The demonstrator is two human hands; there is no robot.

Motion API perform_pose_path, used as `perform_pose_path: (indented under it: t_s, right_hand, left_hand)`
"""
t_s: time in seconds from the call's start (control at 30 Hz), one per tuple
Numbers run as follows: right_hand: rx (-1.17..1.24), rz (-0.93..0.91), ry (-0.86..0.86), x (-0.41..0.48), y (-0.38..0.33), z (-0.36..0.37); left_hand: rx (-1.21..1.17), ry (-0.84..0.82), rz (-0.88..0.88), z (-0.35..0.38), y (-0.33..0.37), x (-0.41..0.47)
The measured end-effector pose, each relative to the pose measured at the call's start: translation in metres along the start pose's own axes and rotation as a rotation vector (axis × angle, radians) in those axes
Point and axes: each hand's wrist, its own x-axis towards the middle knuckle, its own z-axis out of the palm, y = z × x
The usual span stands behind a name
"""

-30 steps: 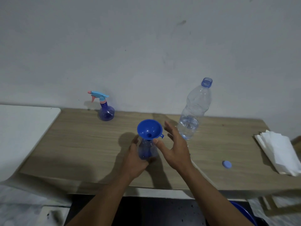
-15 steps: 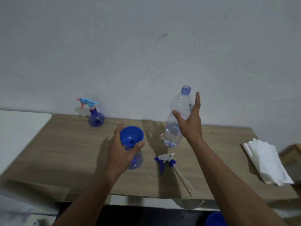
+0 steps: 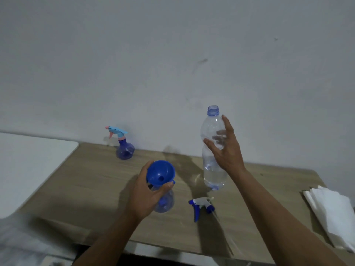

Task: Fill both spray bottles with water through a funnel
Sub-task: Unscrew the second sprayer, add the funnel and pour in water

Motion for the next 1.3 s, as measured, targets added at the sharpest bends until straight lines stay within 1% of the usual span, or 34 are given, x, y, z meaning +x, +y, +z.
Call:
perform_pose_path:
  t_s: [0.1,0.3,0.43,0.53,0.63,0.73,0.97,1.3]
  right_hand:
    - [-0.075,-0.089,-0.2,0.013,-0.034,-0.017]
    - [-0.318,-0.219,-0.654,0.014,-0.088,-0.031]
    - [-0.539,-0.233,-0.927,0.003,-0.098,-0.028]
    - [-0.716,-0.182,-1.048,-0.005,-0.097,-0.025]
    - [-0.858,-0.165,-1.094,-0.008,-0.096,-0.024]
    - [-0.929,-0.148,-1.119,-0.009,-0.095,-0.024]
    - [-0.987,-0.135,-1.143,-0.011,-0.1,-0.02]
    - [-1.048,-0.178,-1.15,-0.006,-0.1,-0.015]
  left_hand:
    - [-0.013,-0.005,-0.011,0.0,0.007,0.001]
    - [-0.005,-0.029,-0.006,-0.003,0.008,0.002]
    - [-0.021,-0.021,-0.022,-0.003,0.007,0.002]
    - [-0.03,-0.008,-0.012,-0.002,0.003,0.004]
    - [-0.036,-0.004,-0.005,-0.002,0.0,0.005]
    - [-0.044,-0.002,-0.003,-0.001,-0.001,0.005]
    - [-0.054,-0.019,-0.016,-0.002,-0.004,0.006]
    - [-0.052,-0.024,-0.007,-0.002,-0.004,0.006]
